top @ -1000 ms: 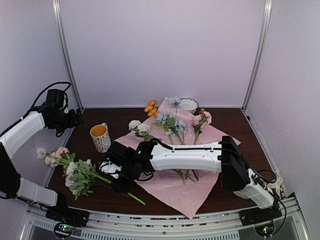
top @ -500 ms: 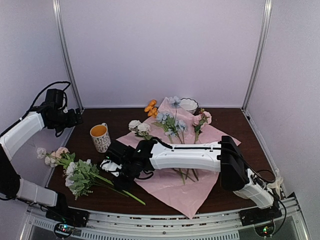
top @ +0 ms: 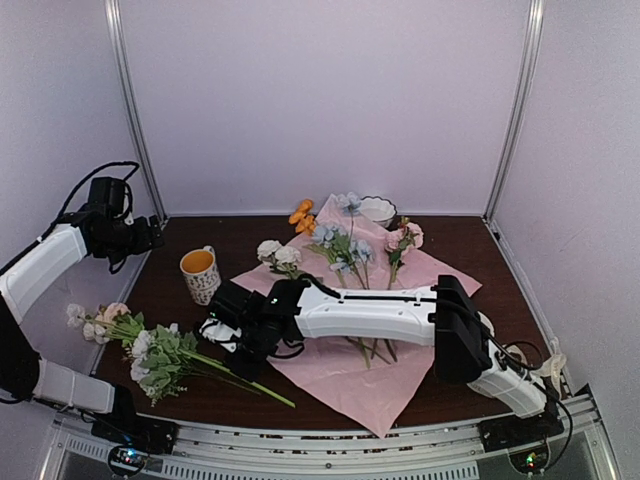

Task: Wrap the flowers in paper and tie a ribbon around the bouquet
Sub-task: Pick up the fake flower from the corner of the board, then place the fake flower on the flattened wrapping paper.

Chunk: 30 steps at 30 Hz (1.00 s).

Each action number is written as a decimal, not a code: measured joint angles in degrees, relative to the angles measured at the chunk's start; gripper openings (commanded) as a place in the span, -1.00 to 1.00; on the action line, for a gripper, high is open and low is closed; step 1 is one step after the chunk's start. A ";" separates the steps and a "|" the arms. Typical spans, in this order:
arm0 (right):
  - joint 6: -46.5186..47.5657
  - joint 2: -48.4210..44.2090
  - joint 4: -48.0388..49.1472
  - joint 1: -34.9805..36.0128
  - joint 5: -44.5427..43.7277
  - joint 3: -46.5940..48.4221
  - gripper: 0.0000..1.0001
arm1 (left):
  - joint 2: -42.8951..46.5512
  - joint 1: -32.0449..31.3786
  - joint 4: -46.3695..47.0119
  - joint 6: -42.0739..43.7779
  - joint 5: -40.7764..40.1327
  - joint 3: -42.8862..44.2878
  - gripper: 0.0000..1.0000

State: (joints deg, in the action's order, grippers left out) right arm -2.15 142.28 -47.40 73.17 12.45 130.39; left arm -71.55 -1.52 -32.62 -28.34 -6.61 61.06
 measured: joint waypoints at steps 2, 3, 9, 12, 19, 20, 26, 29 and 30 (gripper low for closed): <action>-0.70 -0.07 0.31 -0.37 -0.11 -0.13 -1.00 | 0.11 0.22 0.00 0.00 0.00 0.00 0.95; -1.01 -0.26 0.87 -0.46 -0.11 -0.52 -1.00 | 0.24 0.31 0.00 0.00 -0.02 -0.02 0.95; -4.07 -8.24 9.90 -1.97 0.52 -11.89 -1.00 | 3.76 0.61 1.31 0.55 -0.37 -1.22 0.88; -6.21 -11.58 14.51 -3.50 1.64 -13.53 -1.00 | 7.82 0.68 3.10 1.49 -0.44 -2.56 0.76; -9.29 -13.77 21.64 -5.64 2.08 -11.43 -1.00 | 20.02 0.02 6.91 3.85 0.46 -4.44 0.53; -9.81 -13.90 22.18 -5.73 2.08 -11.43 -1.00 | 21.35 -0.11 6.86 3.65 0.96 -4.44 0.53; -12.70 -16.76 27.04 -6.21 1.60 -15.78 -1.00 | 26.16 -0.68 4.31 0.92 5.25 -4.44 0.67; -14.01 -19.39 29.31 -6.62 0.11 -18.93 -1.00 | 28.61 -0.87 4.20 0.00 7.85 -4.42 0.69; -14.93 -20.90 30.69 -7.10 -0.50 -20.81 -1.00 | 29.03 -0.96 4.20 -0.11 8.46 -4.39 0.70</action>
State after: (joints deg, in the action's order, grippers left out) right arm -17.08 121.38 -16.71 66.06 11.94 109.58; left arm -42.52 -2.48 -28.42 -28.45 1.85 56.66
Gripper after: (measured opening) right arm 0.025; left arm 0.841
